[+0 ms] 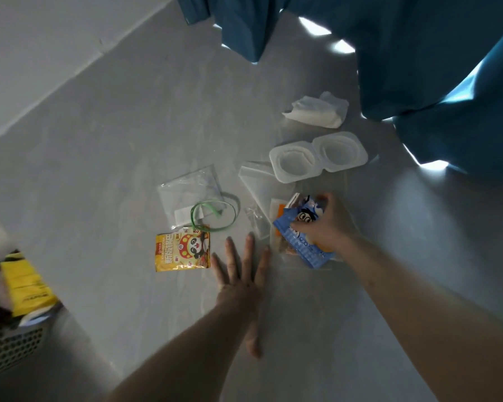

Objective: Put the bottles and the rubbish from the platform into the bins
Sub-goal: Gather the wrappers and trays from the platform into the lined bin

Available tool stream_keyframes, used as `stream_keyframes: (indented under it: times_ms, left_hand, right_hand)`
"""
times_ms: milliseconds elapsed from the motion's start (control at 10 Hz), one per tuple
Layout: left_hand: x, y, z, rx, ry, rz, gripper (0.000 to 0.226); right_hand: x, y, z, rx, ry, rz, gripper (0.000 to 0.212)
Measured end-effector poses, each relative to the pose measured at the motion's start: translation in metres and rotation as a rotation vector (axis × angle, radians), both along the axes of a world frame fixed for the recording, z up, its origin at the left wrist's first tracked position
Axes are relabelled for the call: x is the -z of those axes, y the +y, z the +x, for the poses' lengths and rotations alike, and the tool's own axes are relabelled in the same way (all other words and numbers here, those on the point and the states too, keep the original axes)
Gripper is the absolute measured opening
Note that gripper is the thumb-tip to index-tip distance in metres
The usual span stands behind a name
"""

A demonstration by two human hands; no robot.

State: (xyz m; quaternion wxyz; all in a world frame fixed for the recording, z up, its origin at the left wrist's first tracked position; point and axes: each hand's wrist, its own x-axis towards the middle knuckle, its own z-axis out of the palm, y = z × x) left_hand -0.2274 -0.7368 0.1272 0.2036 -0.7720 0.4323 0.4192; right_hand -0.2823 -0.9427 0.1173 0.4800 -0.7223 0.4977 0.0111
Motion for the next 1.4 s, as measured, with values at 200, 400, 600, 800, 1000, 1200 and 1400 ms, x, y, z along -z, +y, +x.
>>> stream_keyframes:
  times_ms: [200,400,600,800,1000,1200,1400]
  left_hand:
    - [0.005,0.003,0.001,0.006,-0.008,-0.009,0.186]
    - [0.007,0.005,0.001,0.004,-0.001,-0.062,0.187]
    - [0.001,0.007,-0.001,0.048,0.004,-0.057,0.183]
    - [-0.032,0.039,0.045,-0.057,0.023,-0.548,0.100]
    - [-0.036,0.045,0.156,0.058,-0.155,-0.558,0.134]
    - [-0.010,0.061,0.183,0.107,-0.102,-0.268,0.146]
    - [-0.016,0.081,0.167,0.228,-0.141,-0.391,0.104]
  right_hand:
    - [-0.006,0.011,0.007,-0.019,0.152,0.003,0.025]
    - [0.007,0.019,-0.025,0.031,0.141,0.018,0.028]
    - [-0.002,0.067,-0.068,0.182,0.284,0.128,0.042]
    - [-0.021,0.122,-0.098,0.251,0.351,0.115,0.032]
    - [-0.026,0.145,-0.107,0.275,0.250,0.124,0.026]
    - [-0.025,0.161,-0.116,0.291,0.228,0.112,0.023]
    - [-0.035,0.198,-0.142,0.468,0.045,-0.015,0.027]
